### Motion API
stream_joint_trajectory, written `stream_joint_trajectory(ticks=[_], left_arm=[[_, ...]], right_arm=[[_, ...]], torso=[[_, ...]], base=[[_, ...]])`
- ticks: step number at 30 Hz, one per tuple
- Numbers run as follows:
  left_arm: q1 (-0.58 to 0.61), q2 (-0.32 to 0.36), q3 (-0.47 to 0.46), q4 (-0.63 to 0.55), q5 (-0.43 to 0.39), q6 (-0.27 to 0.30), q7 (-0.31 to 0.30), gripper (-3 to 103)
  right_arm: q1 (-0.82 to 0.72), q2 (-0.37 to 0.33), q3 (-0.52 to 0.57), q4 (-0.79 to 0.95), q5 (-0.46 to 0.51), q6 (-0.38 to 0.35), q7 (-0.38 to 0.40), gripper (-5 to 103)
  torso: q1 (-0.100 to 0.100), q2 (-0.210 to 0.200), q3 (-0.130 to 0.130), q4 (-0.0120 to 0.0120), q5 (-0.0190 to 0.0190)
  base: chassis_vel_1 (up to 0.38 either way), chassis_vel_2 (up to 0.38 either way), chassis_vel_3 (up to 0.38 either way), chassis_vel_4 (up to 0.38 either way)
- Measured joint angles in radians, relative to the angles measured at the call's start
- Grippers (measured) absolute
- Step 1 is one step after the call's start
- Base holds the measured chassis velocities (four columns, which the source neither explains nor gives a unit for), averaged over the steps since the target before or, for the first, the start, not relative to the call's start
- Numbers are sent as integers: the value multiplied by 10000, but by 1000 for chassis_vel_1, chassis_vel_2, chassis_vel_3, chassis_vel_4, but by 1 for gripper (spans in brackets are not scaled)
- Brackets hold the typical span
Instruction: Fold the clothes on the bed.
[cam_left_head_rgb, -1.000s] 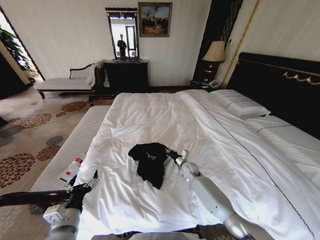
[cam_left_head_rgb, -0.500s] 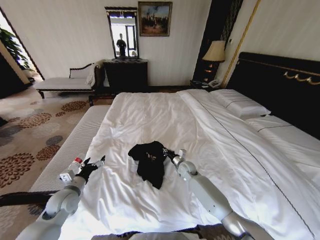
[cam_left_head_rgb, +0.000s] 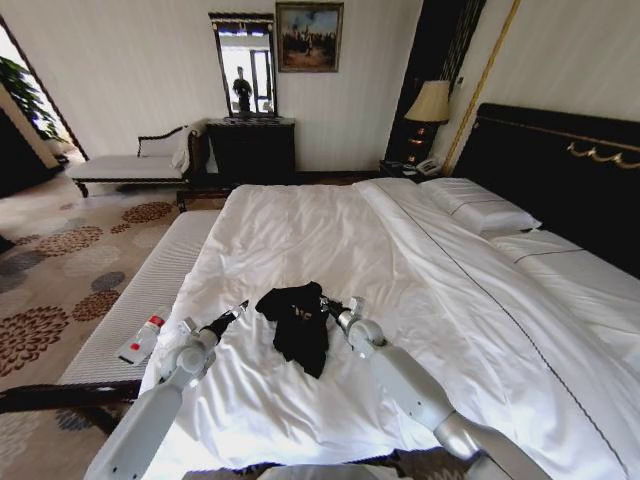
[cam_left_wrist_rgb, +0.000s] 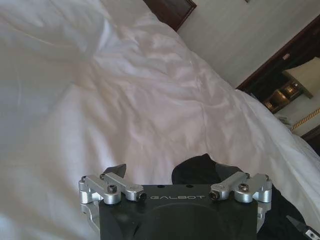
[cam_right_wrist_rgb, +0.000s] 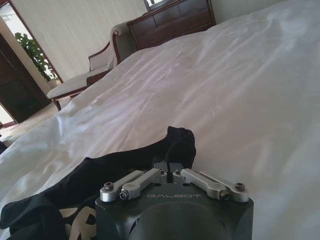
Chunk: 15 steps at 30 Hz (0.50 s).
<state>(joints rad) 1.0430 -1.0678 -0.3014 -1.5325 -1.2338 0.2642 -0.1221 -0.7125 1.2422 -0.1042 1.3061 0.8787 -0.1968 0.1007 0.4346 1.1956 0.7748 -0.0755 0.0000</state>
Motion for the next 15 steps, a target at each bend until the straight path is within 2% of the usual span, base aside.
stream_joint_trajectory(ticks=[5, 15], left_arm=[[-417, -236, 629, 542, 216, -42, 187, 100], [-1005, -507, 1093, 1376, 592, -199, 467, 100]], right_arm=[[127, 26, -97, -174, 27, 0, 6, 1], [54, -55, -53, -200, 32, 0, 10, 1]], torso=[[-1, 0, 0, -6, 1], [-2, 0, -1, -4, 1]], base=[[0, 0, 0, 0], [0, 0, 0, 0]])
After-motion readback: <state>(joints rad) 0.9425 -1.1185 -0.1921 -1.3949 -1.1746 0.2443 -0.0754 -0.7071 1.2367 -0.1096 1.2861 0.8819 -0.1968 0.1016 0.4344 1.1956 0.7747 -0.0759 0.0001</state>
